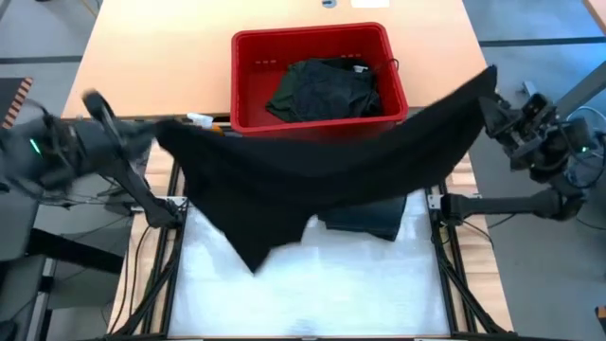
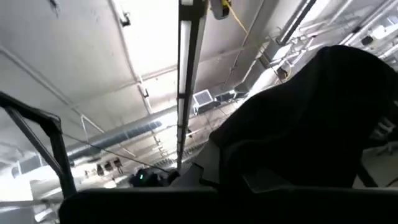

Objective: Fold Laundry from Bin
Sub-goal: Fold the black shirt

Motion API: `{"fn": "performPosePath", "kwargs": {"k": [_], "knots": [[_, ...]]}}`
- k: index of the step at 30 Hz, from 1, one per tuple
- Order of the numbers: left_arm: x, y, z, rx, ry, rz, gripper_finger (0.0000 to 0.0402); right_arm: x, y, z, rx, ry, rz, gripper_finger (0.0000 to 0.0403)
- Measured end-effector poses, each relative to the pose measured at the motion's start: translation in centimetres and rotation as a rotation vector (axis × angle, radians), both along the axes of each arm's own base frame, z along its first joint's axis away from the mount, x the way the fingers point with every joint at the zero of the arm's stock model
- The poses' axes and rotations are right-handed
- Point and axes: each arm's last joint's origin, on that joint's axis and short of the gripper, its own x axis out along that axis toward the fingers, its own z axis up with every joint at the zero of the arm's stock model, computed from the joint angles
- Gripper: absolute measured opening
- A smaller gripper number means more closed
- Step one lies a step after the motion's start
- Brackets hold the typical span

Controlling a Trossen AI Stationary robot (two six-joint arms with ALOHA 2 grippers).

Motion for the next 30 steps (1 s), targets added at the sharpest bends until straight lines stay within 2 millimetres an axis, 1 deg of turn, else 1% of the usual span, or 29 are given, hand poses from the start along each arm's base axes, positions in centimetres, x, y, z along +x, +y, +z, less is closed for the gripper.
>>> {"fn": "performPosePath", "kwargs": {"k": [2, 4, 7, 10, 12, 14, 16, 18, 21, 23, 25, 26, 28, 29, 30], "knots": [[-0.8, 1.3, 1.7, -0.024, -0.020, -0.032, 0.0000, 1.1, -0.1, 1.5, -0.034, 0.040, -0.024, 0.0024], [-1.3, 2.3, 2.9, -0.035, -0.049, -0.100, 0.0000, 2.0, -0.3, 2.6, -0.070, 0.098, -0.051, 0.0024], [-1.6, 2.6, 3.6, -0.029, -0.083, -0.206, 0.0000, 3.2, -0.5, 3.3, -0.091, 0.211, -0.055, 0.0024], [-1.1, 1.7, 2.8, -0.031, -0.070, -0.336, 0.0000, 4.2, -0.4, 2.5, -0.131, 0.336, 0.045, 0.0024], [-0.7, 0.9, 1.7, -0.056, -0.026, -0.427, 0.0000, 4.7, -0.3, 1.5, -0.143, 0.442, 0.121, 0.0024], [0.0, -0.2, 0.1, -0.112, 0.047, -0.510, 0.0000, 5.4, -0.2, -0.1, -0.120, 0.548, 0.210, 0.0024], [0.9, -1.6, -2.0, -0.196, 0.141, -0.540, 0.0000, 5.9, 0.1, -2.3, -0.071, 0.627, 0.327, 0.0024], [2.0, -3.4, -4.7, -0.280, 0.249, -0.532, 0.0000, 6.9, 0.5, -5.3, -0.002, 0.701, 0.471, 0.0024], [4.0, -6.7, -10.0, -0.409, 0.409, -0.490, 0.0000, 8.0, 1.7, -11.3, 0.120, 0.836, 0.645, 0.0024], [5.1, -9.2, -14.1, -0.534, 0.515, -0.485, 0.0000, 8.4, 2.6, -15.3, 0.204, 0.901, 0.732, 0.0024], [5.5, -11.1, -17.9, -0.685, 0.609, -0.483, 0.0000, 8.1, 3.6, -18.2, 0.279, 0.905, 0.828, 0.0024], [5.6, -12.0, -19.7, -0.767, 0.642, -0.479, 0.0000, 7.7, 4.0, -19.3, 0.322, 0.895, 0.865, 0.0024], [5.4, -13.6, -23.0, -0.909, 0.701, -0.451, 0.0000, 7.0, 4.7, -20.5, 0.406, 0.854, 0.925, 0.0024], [5.1, -14.2, -24.6, -0.965, 0.739, -0.427, 0.0000, 6.6, 5.1, -21.3, 0.452, 0.869, 0.964, 0.0024], [4.7, -14.6, -25.8, -1.025, 0.764, -0.405, 0.0000, 6.3, 5.5, -22.2, 0.503, 0.909, 0.992, 0.0024]]}}
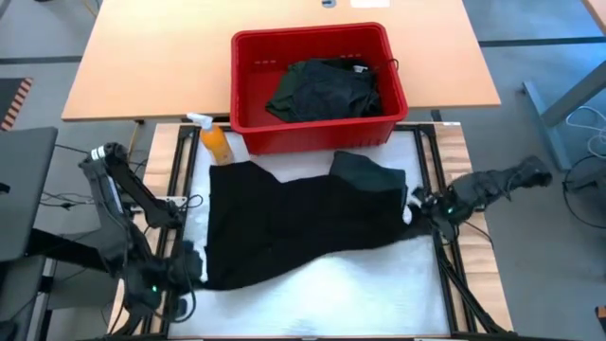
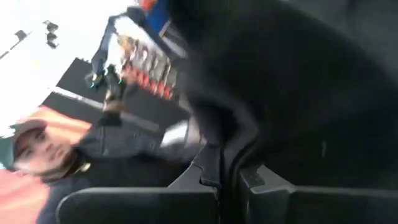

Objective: Fold Laundry from Bin
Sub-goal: Fold the black shirt

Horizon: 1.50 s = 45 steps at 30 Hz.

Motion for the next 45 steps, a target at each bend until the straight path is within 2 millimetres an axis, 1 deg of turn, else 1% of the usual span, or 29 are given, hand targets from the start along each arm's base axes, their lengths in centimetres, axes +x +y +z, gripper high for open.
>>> {"fn": "performPosePath", "kwargs": {"k": [2, 5, 7, 10, 13, 16, 19, 23, 27, 32, 37, 41, 45], "knots": [[-1.0, -0.6, -1.7, -0.088, 0.092, 0.053, 0.0000, -0.7, 0.6, -1.7, 0.053, 0.148, 0.022, 0.0024], [-3.1, -1.1, -3.8, -0.140, 0.261, 0.129, 0.0000, -1.9, 1.2, -2.6, 0.135, 0.316, 0.020, 0.0024], [-4.4, -1.5, -4.2, -0.176, 0.330, 0.160, 0.0000, -2.5, 1.6, -3.3, 0.167, 0.430, 0.014, 0.0024], [-6.2, -1.6, -4.5, -0.182, 0.399, 0.202, 0.0000, -3.0, 2.2, -3.7, 0.200, 0.533, 0.020, 0.0025], [-7.6, -1.6, -4.7, -0.178, 0.471, 0.254, 0.0000, -3.3, 2.6, -3.9, 0.222, 0.552, -0.018, 0.0025], [-8.4, -1.7, -4.9, -0.170, 0.494, 0.284, 0.0000, -3.3, 3.1, -4.1, 0.244, 0.578, -0.078, 0.0025], [-8.5, -1.9, -5.0, -0.178, 0.470, 0.297, 0.0000, -3.2, 4.1, -4.9, 0.249, 0.645, -0.105, 0.0025], [-8.5, -2.2, -5.2, -0.180, 0.460, 0.301, 0.0000, -3.0, 6.0, -5.7, 0.261, 0.735, -0.104, 0.0025], [-8.1, -2.3, -5.3, -0.176, 0.456, 0.309, 0.0000, -2.5, 8.2, -6.4, 0.247, 0.764, -0.078, 0.0031], [-7.2, -2.3, -5.5, -0.158, 0.440, 0.293, 0.0000, -1.8, 10.3, -7.9, 0.198, 0.792, -0.082, 0.0060], [-6.1, -2.4, -5.4, -0.182, 0.418, 0.277, 0.0000, -1.5, 11.4, -8.9, 0.167, 0.867, -0.024, 0.0101], [-5.4, -2.6, -5.3, -0.202, 0.417, 0.256, 0.0000, -1.5, 11.9, -8.8, 0.172, 0.891, 0.026, 0.0132], [-5.1, -2.6, -5.3, -0.215, 0.470, 0.242, 0.0000, -1.6, 12.4, -7.0, 0.227, 0.903, 0.096, 0.0147]]}}
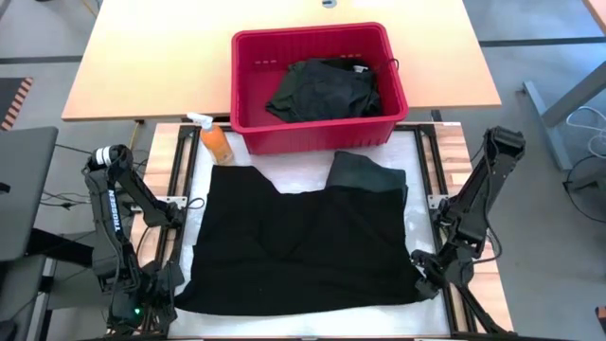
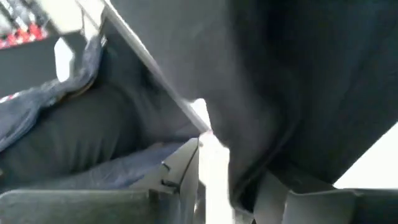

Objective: Fold Laundry from Bin
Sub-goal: Fold the black shirt

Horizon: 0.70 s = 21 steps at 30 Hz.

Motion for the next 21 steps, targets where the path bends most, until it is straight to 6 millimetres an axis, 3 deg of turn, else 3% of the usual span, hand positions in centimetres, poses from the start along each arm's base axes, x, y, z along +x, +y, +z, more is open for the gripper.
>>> {"fn": "performPosePath", "kwargs": {"k": [4, 8, 21], "knots": [[0.1, 0.0, 0.0, -0.014, 0.044, 0.003, 0.0000, -0.4, -0.2, 1.4, -0.008, 0.099, 0.040, 0.0147], [0.0, 0.0, 0.0, -0.019, 0.052, 0.016, 0.0000, -0.9, -0.8, 0.6, -0.094, 0.200, 0.086, 0.0148], [-0.1, -0.1, 0.0, -0.047, 0.128, 0.020, 0.0000, -0.5, -1.3, 0.1, -0.181, 0.137, 0.088, 0.0170]]}}
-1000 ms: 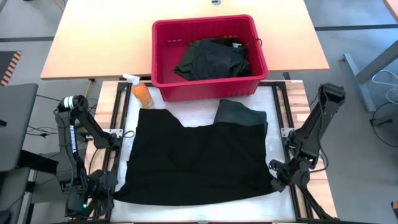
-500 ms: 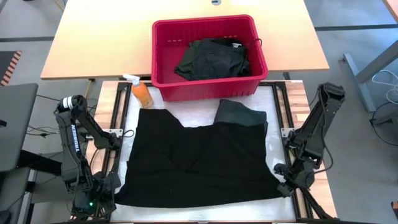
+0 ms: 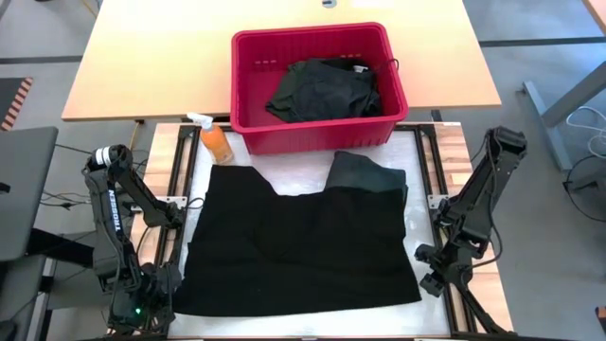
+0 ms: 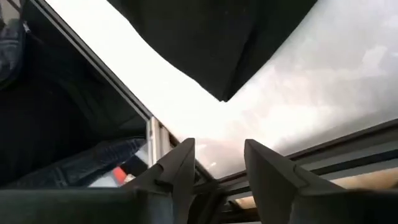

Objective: Fold Laundry from Bin
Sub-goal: Fold the black shirt

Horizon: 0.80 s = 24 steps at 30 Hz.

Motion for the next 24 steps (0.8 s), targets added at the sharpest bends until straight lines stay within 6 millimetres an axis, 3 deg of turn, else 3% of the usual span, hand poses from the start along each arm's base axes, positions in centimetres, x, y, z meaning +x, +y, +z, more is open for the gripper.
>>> {"fn": "performPosePath", "kwargs": {"k": [2, 6, 12, 16, 24], "knots": [[0.0, 0.0, 0.0, 0.002, -0.008, 0.002, 0.0000, 0.2, -0.3, -0.1, -0.047, -0.049, 0.008, 0.0181], [0.0, 0.0, 0.0, 0.001, -0.003, 0.007, 0.0000, 1.3, -0.8, -0.1, -0.183, -0.310, 0.084, 0.0205], [-0.2, 0.0, 0.0, -0.020, 0.074, 0.020, 0.0000, 2.7, -1.2, -0.1, -0.432, -0.623, 0.344, 0.0211], [-0.1, -0.1, 0.1, -0.030, 0.070, 0.036, 0.0000, 3.7, -1.0, -1.1, -0.525, -0.674, 0.557, 0.0202], [-0.1, -0.3, 0.1, -0.049, 0.078, 0.057, 0.0000, 4.3, -0.7, -2.9, -0.427, -0.569, 0.818, 0.0186]]}}
